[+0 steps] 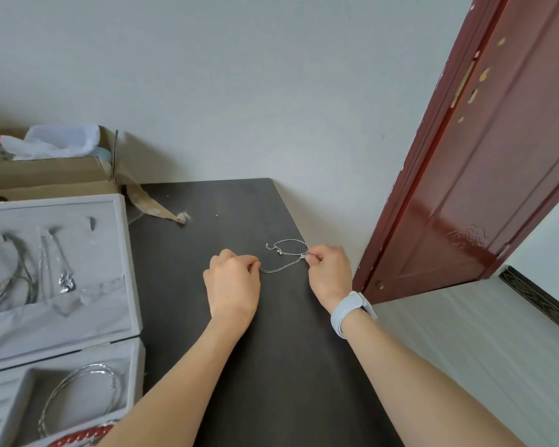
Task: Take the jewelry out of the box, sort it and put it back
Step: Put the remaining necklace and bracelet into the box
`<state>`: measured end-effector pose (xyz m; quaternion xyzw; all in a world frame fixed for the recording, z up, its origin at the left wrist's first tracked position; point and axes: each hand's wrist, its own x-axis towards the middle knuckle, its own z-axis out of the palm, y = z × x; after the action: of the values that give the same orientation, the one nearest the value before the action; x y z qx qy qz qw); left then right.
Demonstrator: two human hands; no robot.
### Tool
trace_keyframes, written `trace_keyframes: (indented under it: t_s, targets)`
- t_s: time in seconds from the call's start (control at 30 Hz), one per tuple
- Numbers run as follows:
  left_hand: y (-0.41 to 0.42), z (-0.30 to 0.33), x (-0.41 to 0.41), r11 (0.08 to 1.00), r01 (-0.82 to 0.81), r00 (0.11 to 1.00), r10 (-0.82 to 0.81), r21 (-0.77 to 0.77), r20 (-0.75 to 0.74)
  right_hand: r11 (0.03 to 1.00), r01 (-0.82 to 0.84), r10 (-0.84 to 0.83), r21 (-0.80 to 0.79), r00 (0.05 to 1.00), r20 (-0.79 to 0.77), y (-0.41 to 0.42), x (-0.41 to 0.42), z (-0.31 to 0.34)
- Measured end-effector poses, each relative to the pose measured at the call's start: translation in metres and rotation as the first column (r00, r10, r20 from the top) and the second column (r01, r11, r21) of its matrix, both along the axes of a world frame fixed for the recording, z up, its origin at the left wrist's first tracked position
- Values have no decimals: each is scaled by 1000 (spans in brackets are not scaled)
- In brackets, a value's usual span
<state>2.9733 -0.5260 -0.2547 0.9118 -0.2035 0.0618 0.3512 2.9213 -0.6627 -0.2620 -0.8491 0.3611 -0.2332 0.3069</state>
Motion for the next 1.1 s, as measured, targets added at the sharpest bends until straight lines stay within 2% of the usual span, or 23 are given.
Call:
trace_keyframes:
  t_s: [0.13,0.27,0.33,0.47,0.53,0.57,0.63,0.73,0.83,0.93,1.1]
  targets:
    - [1,-1,-8,990,-53,995,42,129,91,998,-34,33,-58,999,-25,7,-5,6]
    - [2,2,-18,960,-29,973,-37,278,230,983,93,-94,-156,996,-2,21,-22,17]
    - [4,3,-27,921,-7,965,-96,390,245,976,81,-85,-200,996,-10,30,-32,19]
    - [25,11,-51,843,4,964,-146,537,221,948,-102,30,-300,971,-235,46,-61,9]
    - [42,22,-61,827,-7,967,-137,562,215,896,-223,80,-385,932,-353,58,-82,5]
    - [52,30,-66,833,-15,967,-129,553,221,862,-255,84,-439,924,-373,66,-92,5]
    - [73,42,-74,874,-9,953,-139,486,268,843,-249,98,-477,943,-319,83,-109,7]
    - [116,53,-91,930,3,889,-170,366,426,902,-304,272,-307,952,-143,117,-132,12]
    - [164,49,-113,950,-10,858,-152,312,490,895,-402,403,-196,915,-36,156,-152,16]
    - [208,38,-136,979,-9,876,-90,204,474,878,-447,458,-169,888,33,191,-171,18]
    - [272,12,-179,990,-9,920,-46,138,390,839,-523,537,-149,841,74,242,-196,14]
